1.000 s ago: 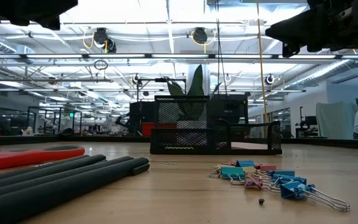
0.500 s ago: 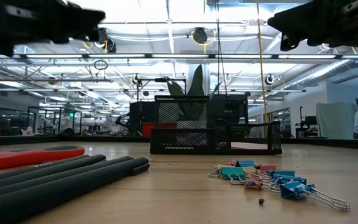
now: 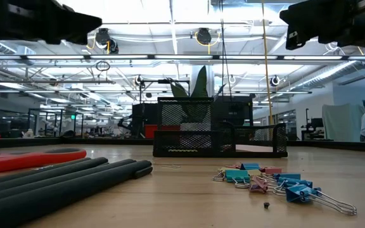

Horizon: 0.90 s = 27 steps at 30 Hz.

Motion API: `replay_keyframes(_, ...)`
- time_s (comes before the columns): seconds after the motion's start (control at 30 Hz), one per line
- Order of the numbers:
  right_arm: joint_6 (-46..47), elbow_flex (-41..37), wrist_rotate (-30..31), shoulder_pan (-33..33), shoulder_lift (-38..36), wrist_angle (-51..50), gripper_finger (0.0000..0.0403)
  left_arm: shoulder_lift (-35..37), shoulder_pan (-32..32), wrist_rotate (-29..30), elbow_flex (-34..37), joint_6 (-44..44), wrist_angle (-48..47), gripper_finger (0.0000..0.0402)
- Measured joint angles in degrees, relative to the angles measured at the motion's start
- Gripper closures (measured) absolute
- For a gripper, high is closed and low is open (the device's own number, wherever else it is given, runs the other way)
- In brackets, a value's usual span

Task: Pick and place office supplies into organizer
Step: Put the pink binder clip into the black desk organizer

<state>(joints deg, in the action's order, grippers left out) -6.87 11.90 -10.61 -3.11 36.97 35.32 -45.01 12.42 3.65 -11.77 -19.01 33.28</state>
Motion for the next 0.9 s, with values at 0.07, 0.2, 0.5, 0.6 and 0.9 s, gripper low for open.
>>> replay_keyframes(0.07, 0.34, 0.0, -0.15, -0.19, 0.02, -0.49, 0.0321, -0.51, 2.82, 2.48, 0.0, 0.23, -0.32, 0.0401)
replay_keyframes(0.2, -0.12, 0.0, -0.15, -1.39, 0.3, -1.79, 0.0344, -1.39, 7.4, 7.8, 0.0, -2.97, 0.18, 0.0401)
replay_keyframes(0.5, -1.73, 0.0, 0.07, -5.07, 0.35, -1.74, 0.0395, -1.34, 9.03, 8.86, 0.0, -3.82, 1.33, 0.0396)
replay_keyframes(0.6, -1.58, 0.05, 0.52, -6.33, 0.56, -1.74, 0.04, -1.34, 9.01, 8.86, 0.0, -2.96, 1.35, 0.0391)
replay_keyframes(0.9, -2.47, 9.66, 14.58, -15.18, 11.16, -12.94, 0.0402, -1.34, 8.99, 8.88, 0.0, -2.99, 1.64, 0.0385)
